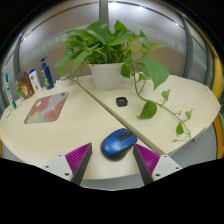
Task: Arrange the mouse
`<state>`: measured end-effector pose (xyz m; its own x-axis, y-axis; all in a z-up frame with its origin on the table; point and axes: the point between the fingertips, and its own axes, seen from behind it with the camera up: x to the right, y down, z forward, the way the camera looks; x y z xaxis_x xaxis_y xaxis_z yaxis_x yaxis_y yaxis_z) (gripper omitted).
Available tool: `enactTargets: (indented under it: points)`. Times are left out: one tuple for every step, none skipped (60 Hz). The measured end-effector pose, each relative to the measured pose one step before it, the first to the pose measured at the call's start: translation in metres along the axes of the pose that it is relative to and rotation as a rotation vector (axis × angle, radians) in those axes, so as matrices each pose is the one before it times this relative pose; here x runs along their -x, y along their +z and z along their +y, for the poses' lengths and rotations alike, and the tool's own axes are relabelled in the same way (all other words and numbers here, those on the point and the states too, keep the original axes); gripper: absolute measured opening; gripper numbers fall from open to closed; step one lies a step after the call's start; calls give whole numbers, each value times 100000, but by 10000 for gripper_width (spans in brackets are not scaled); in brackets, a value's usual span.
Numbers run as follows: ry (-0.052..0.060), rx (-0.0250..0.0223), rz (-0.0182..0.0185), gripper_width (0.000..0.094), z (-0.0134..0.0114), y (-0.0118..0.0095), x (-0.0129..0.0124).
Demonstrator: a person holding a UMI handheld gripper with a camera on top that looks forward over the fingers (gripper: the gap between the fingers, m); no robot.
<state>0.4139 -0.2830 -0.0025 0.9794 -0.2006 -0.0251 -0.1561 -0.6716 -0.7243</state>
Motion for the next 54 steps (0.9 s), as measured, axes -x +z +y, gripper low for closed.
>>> enactTargets:
  points:
    - [62, -159, -376, 855, -119, 452, -149]
    - [-172, 3, 361, 853, -176, 40, 112]
    - [-259, -78, -157, 852, -140, 260, 44]
    - [-273, -63, -55, 852, -131, 280, 6]
    - [-216, -27, -62, 851, -103, 263, 35]
    - [-139, -36, -91, 851, -116, 222, 40]
    - [-102, -204, -389, 849, -153, 426, -208]
    - [34, -246, 226, 847, -154, 122, 317]
    - [24, -202, -140, 843, -136, 178, 120]
    - [2, -245, -146, 841, -143, 192, 86]
    - [-35, -232, -1, 839, -163, 170, 59]
    - [-160, -306, 125, 836, -180, 181, 37]
    - [-123, -159, 66, 829, -138, 182, 33]
    - [-50, -160, 204, 819, -134, 154, 31]
    - [-36, -235, 251, 807, -156, 163, 20]
    - [-63, -384, 295, 790, -126, 163, -129]
    - [-38, -141, 440, 769, -106, 154, -24]
    - [12, -151, 603, 747, -94, 164, -59]
    - [-10, -183, 684, 723, -107, 143, -67]
    - [-61, -138, 772, 701, -81, 137, -80]
    - [-127, -145, 857, 678, -85, 132, -97]
    - [-206, -214, 792, 655, -89, 105, -54]
    - [-50, -513, 385, 629, -134, 111, 40]
    - [122, -292, 24, 602, -64, 97, 125]
    - [211, -278, -170, 563, -66, 70, 154]
    - [97, -366, 73, 513, -62, 89, 97]
    - [-31, -297, 61, 500, -52, 45, 85]
    - [-51, -314, 577, 498, -9, 54, -24]
    - [40, -86, 613, 484, -14, 22, -31]
    - [251, -164, 591, 471, -49, 14, -25]
    - [311, -93, 586, 454, -26, 15, -21]
    - [258, 93, 762, 442, -24, -6, -57]
    - [266, 284, 930, 435, 15, -8, -75]
    - [225, 375, 1034, 424, 31, -43, -66]
    - [209, 304, 987, 417, 0, -41, -34]
    - [-141, 532, 1119, 407, -25, -123, 15]
    - [-340, 213, 1148, 405, -8, -85, -103]
    - [-400, -30, 1201, 394, -97, -136, -79]
    - [-253, -284, 1110, 394, -195, -181, -51]
    - [-285, -342, 864, 389, -240, -229, 44]
    - [-264, -450, 709, 389, -281, -298, 94]
    - [-148, -538, 696, 389, -353, -360, 134]
    - [89, -715, 684, 389, -444, -417, 143]
    - [281, -856, 413, 390, -414, -402, 55]
    - [165, -545, 358, 388, -502, -591, 308]
    - [96, -820, 275, 390, -584, -570, 282]
    - [156, -1252, 378, 391, -702, -569, 255]
    - [22, -1502, 520, 391, -767, -553, 242]
    - [-386, -1315, 357, 390, -681, -565, 337]
    - [-734, -1021, 131, 391, -666, -512, 410]
    - [-550, -1314, 93, 390, -735, -505, 441]
    - [-87, -1624, -38, 390, -880, -426, 401]
    - [-204, -1530, -65, 390, -764, -443, 535]
    - [-289, -897, -541, 390, -569, -371, 610]
